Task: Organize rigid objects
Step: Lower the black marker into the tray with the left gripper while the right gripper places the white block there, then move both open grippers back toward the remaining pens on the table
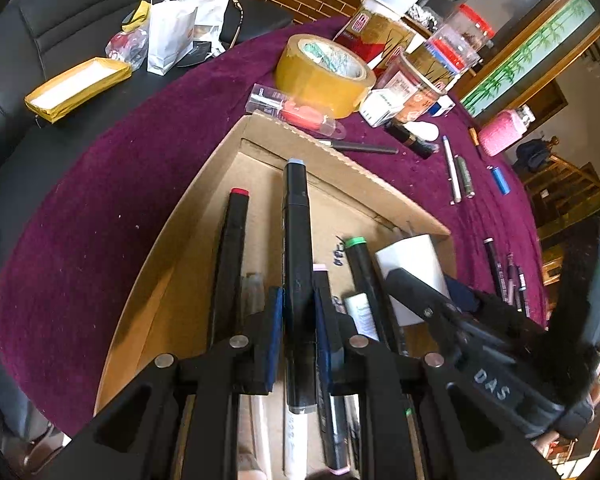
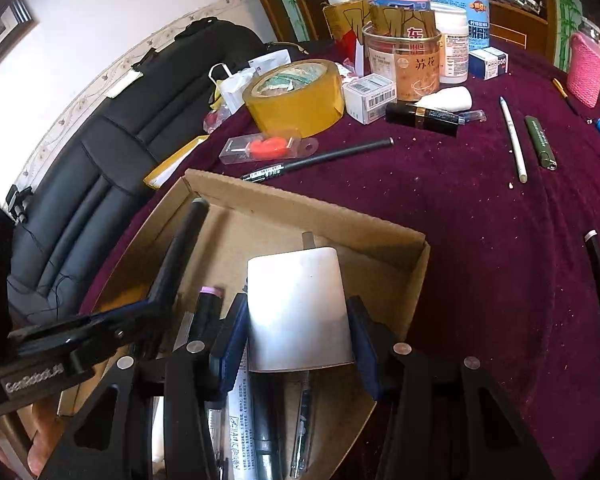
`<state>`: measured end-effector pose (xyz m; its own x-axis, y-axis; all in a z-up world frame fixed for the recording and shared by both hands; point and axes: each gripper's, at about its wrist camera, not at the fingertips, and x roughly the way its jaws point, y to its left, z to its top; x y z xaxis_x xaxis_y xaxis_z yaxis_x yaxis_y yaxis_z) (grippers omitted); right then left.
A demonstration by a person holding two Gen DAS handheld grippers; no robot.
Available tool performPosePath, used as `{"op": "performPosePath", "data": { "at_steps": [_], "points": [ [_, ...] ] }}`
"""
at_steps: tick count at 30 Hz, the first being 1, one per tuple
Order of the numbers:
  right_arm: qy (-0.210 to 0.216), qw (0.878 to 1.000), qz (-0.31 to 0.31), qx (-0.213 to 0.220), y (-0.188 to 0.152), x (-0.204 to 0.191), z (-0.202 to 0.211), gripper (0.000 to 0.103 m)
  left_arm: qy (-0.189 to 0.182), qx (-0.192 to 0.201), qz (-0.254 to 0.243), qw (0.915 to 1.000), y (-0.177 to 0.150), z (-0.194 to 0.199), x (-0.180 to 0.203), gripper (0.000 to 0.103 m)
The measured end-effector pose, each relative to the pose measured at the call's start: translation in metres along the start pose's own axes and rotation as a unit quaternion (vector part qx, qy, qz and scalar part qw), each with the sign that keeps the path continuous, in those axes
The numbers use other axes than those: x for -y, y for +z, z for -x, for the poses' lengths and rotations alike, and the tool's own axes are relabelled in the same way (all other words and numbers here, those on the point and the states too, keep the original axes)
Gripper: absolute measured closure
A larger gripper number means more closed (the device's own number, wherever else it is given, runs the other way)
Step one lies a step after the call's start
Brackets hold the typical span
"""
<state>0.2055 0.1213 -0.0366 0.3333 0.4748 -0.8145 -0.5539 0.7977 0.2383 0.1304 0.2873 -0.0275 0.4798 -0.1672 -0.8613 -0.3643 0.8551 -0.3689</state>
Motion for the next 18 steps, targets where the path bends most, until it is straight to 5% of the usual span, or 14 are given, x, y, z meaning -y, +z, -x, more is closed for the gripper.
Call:
{"op": "performPosePath", "data": {
  "at_steps": [18],
  "points": [
    [-0.001, 1.0, 0.006, 0.018, -0.004, -0.001, 0.001, 0.045, 0.047, 0.005, -0.021, 0.9986, 0.004, -0.009, 0.005, 0.087]
  ]
}}
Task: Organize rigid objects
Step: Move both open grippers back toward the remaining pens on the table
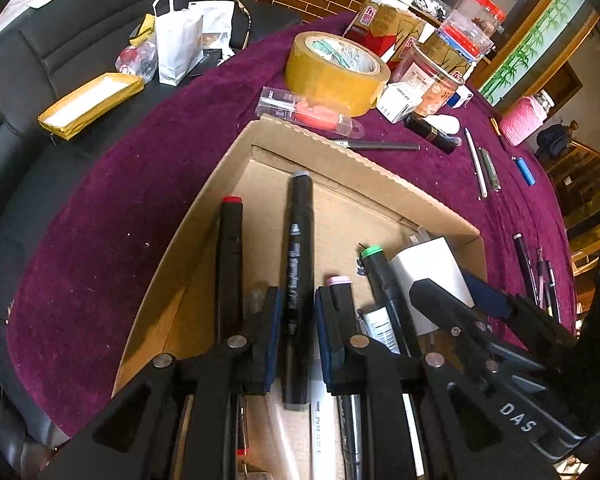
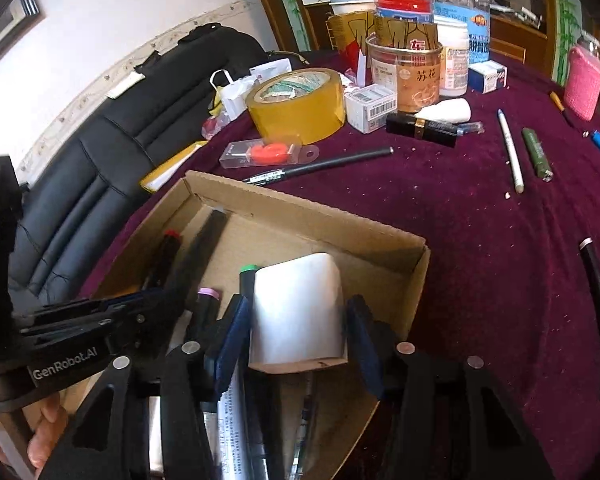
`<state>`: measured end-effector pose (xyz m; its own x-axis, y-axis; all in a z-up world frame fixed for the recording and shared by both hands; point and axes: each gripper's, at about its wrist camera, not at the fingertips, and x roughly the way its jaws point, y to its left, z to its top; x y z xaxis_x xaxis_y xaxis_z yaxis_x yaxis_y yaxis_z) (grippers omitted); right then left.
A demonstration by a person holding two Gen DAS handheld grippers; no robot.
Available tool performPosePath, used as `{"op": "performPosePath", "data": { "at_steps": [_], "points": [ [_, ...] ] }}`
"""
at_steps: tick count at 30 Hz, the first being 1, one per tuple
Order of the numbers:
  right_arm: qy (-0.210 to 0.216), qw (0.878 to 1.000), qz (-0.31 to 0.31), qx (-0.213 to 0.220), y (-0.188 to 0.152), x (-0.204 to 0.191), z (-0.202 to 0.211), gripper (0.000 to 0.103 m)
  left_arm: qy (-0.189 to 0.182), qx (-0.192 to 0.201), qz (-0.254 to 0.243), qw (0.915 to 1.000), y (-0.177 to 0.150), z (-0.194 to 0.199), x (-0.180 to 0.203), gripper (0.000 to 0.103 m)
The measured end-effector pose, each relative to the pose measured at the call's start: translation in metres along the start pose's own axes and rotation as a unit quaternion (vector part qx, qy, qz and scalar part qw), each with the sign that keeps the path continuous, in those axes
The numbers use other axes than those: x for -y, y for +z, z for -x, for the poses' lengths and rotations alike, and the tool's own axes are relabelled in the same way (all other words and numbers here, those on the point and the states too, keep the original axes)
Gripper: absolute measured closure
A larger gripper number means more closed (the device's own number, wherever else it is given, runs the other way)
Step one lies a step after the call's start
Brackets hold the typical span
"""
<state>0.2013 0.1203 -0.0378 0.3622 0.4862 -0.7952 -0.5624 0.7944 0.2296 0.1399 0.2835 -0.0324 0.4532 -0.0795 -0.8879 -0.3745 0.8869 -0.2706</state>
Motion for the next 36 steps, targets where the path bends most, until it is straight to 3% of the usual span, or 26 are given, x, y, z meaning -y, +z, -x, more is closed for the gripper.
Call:
{"op": "performPosePath", "data": {
  "at_steps": [5, 7, 11, 13, 20, 28, 34, 36],
  "points": [
    [0.016, 1.0, -0.005, 0.013, -0.001, 0.0, 0.007, 0.04, -0.006, 0.006, 0.006, 0.9999, -0.002, 0.005, -0.002, 0.084],
    [0.024, 1.0, -0.003, 0.019, 0.0, 0.0, 0.01, 0.04, -0.01, 0.019, 0.006, 0.9998, -0.005, 0.015, 0.0, 0.072],
    [0.046, 0.998, 0.001, 0.033, -0.002, -0.002, 0.021, 0.039, -0.021, 0.051, -0.002, 0.9985, -0.022, 0.038, 0.01, 0.06],
    [0.069, 0.997, 0.008, 0.04, -0.003, -0.004, 0.032, 0.039, -0.024, 0.065, 0.004, 0.9976, -0.033, 0.049, 0.013, 0.048],
    [0.106, 0.993, 0.005, 0.053, -0.029, 0.02, 0.089, 0.039, -0.068, 0.097, 0.017, 0.9927, -0.071, 0.081, 0.042, 0.038],
    [0.027, 0.996, -0.067, 0.053, -0.056, 0.119, 0.138, 0.04, -0.097, 0.081, -0.025, 0.9916, -0.092, 0.071, 0.117, 0.036],
    [-0.025, 0.987, -0.15, 0.053, -0.072, 0.19, 0.157, 0.041, -0.104, 0.055, -0.047, 0.9919, -0.11, 0.052, 0.159, 0.036],
    [-0.05, 0.982, -0.18, 0.038, -0.075, 0.208, 0.156, 0.046, -0.11, 0.049, -0.05, 0.9915, -0.112, 0.048, 0.167, 0.036]
  ]
}}
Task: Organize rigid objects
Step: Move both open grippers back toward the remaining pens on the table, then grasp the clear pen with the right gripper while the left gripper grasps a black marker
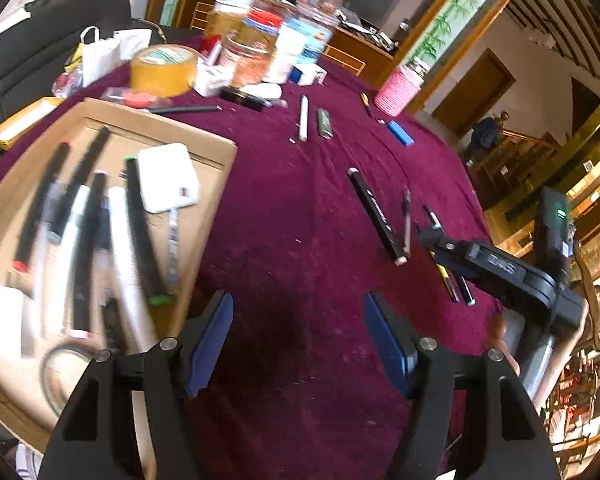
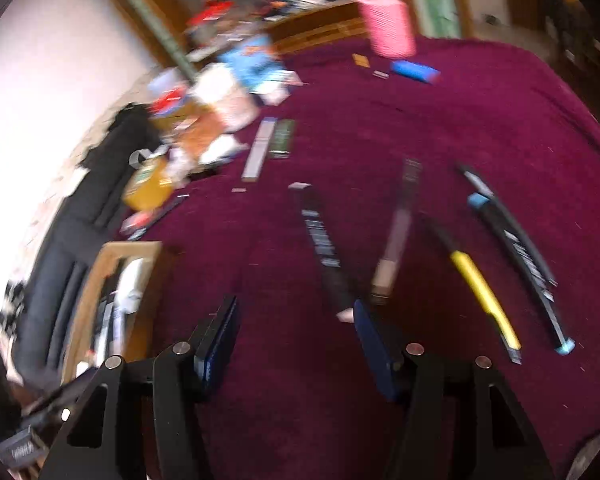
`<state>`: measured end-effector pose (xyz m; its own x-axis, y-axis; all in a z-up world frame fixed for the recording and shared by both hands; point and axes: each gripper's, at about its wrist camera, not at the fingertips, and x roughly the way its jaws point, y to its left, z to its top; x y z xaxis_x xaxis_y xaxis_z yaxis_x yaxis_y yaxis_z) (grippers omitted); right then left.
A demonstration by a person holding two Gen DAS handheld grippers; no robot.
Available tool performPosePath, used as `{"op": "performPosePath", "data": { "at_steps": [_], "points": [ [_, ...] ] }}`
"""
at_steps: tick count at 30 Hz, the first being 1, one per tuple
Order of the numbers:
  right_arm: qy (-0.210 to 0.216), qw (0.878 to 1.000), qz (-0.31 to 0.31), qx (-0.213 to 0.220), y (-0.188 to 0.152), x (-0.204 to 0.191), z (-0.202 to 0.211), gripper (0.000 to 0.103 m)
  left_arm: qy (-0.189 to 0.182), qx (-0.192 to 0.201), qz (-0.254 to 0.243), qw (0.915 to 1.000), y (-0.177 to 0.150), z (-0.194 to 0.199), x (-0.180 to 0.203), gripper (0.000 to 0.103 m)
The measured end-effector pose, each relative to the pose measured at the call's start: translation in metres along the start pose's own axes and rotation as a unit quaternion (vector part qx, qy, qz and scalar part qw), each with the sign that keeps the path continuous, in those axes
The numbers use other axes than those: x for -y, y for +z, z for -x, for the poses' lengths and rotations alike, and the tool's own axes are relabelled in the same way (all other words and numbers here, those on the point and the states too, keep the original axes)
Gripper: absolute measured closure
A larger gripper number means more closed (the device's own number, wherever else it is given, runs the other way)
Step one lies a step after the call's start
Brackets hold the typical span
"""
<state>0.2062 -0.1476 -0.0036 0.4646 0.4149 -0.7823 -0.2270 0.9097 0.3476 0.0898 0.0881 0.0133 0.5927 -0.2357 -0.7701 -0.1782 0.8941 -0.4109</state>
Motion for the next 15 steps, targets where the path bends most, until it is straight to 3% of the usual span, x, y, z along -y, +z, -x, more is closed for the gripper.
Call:
{"op": "performPosePath", "data": {
  "at_steps": [4, 10, 15],
  "points": [
    [-0.047, 0.998, -0.026, -0.014, 0.013, 0.022, -0.012, 0.053, -0.004, -0.004, -0.01, 0.9999, -0.005, -0.005, 0.011, 0.036],
    [-0.083, 0.995, -0.044, -0.023, 0.035, 0.038, -0.042, 0.067, -0.001, -0.005, -0.015, 0.9999, -0.012, -0.006, 0.015, 0.036],
    [-0.119, 0.993, -0.018, 0.009, 0.041, 0.035, -0.057, 0.07, 0.004, -0.012, -0.022, 0.9997, -0.01, -0.011, 0.018, 0.036]
  ]
}}
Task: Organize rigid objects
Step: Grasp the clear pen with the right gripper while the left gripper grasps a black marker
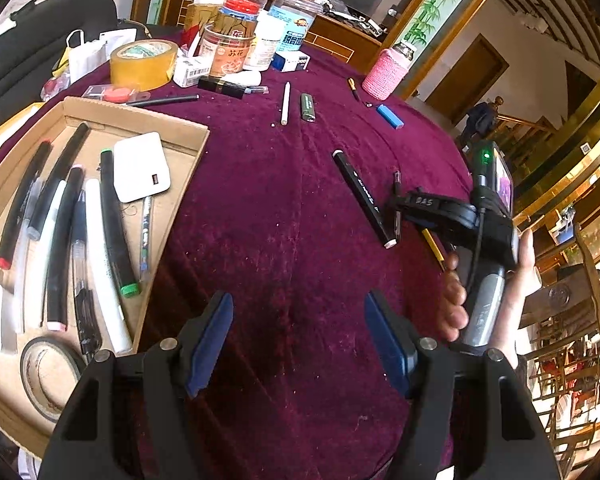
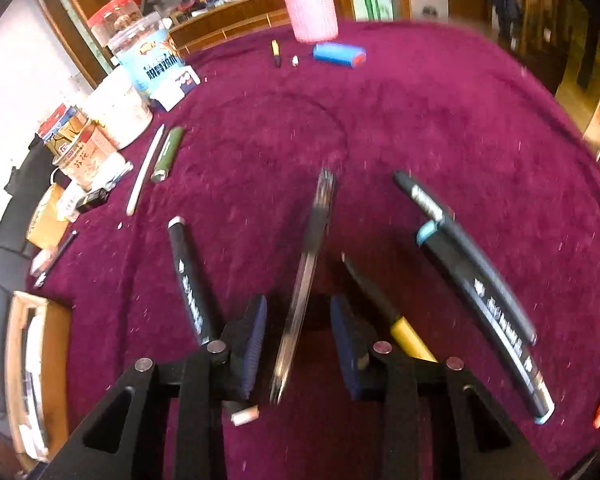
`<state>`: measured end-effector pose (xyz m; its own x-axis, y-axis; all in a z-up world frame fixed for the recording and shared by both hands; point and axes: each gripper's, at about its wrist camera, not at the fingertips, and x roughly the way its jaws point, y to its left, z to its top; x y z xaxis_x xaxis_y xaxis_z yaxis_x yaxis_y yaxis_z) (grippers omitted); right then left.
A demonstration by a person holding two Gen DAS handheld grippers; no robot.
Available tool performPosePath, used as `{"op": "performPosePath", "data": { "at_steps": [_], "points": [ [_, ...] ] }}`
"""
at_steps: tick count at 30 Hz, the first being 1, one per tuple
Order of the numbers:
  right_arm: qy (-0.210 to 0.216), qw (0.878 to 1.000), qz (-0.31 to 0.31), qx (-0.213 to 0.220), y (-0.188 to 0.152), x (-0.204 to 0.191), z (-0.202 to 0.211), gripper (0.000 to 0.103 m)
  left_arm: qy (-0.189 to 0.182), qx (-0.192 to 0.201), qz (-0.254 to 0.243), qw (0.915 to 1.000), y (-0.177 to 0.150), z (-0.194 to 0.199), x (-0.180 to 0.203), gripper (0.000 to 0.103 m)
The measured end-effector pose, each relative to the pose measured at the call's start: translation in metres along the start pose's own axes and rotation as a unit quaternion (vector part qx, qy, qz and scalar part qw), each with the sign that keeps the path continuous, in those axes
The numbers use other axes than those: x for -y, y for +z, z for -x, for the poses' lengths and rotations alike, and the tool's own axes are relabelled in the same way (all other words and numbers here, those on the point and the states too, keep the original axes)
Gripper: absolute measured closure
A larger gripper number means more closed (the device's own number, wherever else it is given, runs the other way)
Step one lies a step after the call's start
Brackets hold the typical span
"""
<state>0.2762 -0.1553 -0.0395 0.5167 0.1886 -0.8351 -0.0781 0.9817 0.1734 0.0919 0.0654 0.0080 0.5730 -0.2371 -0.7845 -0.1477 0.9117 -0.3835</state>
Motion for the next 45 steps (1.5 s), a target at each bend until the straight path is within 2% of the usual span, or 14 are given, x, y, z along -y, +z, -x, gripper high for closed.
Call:
{"op": "performPosePath", "data": {
  "at_steps": [4, 6, 9, 15, 17, 24, 26, 28, 29, 32, 34, 36, 39, 45],
  "points": [
    [-0.036, 0.999, 0.033, 0.009, -0.002, -0.008, -0.004, 0.086, 0.001, -0.011, -0.013, 0.9999, 0.006, -0.013, 0.011, 0.036],
    [-0.038, 0.999, 0.037, 0.007, -0.003, -0.006, -0.003, 0.094, 0.001, -0.019, -0.022, 0.9996, 0.01, -0.022, 0.019, 0.036],
    [-0.022, 0.999, 0.04, -0.01, -0.003, -0.002, -0.001, 0.094, 0.002, -0.03, -0.033, 0.999, 0.02, -0.039, 0.033, 0.036],
    [0.078, 0.995, -0.004, -0.058, -0.007, 0.022, 0.005, 0.095, -0.001, -0.075, -0.034, 0.9966, 0.046, -0.09, 0.058, 0.036],
    [0.094, 0.993, -0.02, -0.064, -0.007, 0.029, 0.006, 0.095, 0.008, -0.089, -0.036, 0.9953, 0.057, -0.109, 0.065, 0.036],
    [0.103, 0.991, -0.049, -0.068, -0.006, 0.039, 0.008, 0.095, 0.02, -0.115, -0.027, 0.9928, 0.087, -0.15, 0.083, 0.04],
    [0.103, 0.991, -0.063, -0.061, -0.005, 0.045, 0.011, 0.094, 0.038, -0.117, -0.03, 0.9919, 0.094, -0.16, 0.088, 0.046],
    [0.102, 0.99, -0.073, -0.059, -0.004, 0.051, 0.012, 0.094, 0.042, -0.128, -0.022, 0.9906, 0.099, -0.17, 0.088, 0.058],
    [0.106, 0.989, -0.08, -0.06, -0.004, 0.053, 0.011, 0.094, 0.042, -0.132, -0.018, 0.9901, 0.101, -0.176, 0.088, 0.058],
    [0.106, 0.989, -0.082, -0.063, -0.004, 0.053, 0.009, 0.094, 0.054, -0.114, -0.031, 0.9915, 0.105, -0.181, 0.096, 0.061],
    [0.106, 0.989, -0.08, -0.065, -0.005, 0.052, 0.007, 0.094, 0.074, -0.102, -0.046, 0.991, 0.103, -0.181, 0.1, 0.08],
    [0.108, 0.989, -0.076, -0.067, -0.005, 0.05, 0.006, 0.094, 0.074, -0.094, -0.056, 0.9912, 0.1, -0.178, 0.096, 0.085],
    [0.124, 0.987, -0.071, -0.07, -0.007, 0.047, 0.004, 0.094, 0.052, -0.108, -0.043, 0.9918, 0.095, -0.167, 0.08, 0.087],
    [0.132, 0.988, -0.038, -0.07, -0.01, 0.031, 0.001, 0.094, 0.053, -0.108, -0.037, 0.9921, 0.062, -0.133, 0.051, 0.087]
  ]
}}
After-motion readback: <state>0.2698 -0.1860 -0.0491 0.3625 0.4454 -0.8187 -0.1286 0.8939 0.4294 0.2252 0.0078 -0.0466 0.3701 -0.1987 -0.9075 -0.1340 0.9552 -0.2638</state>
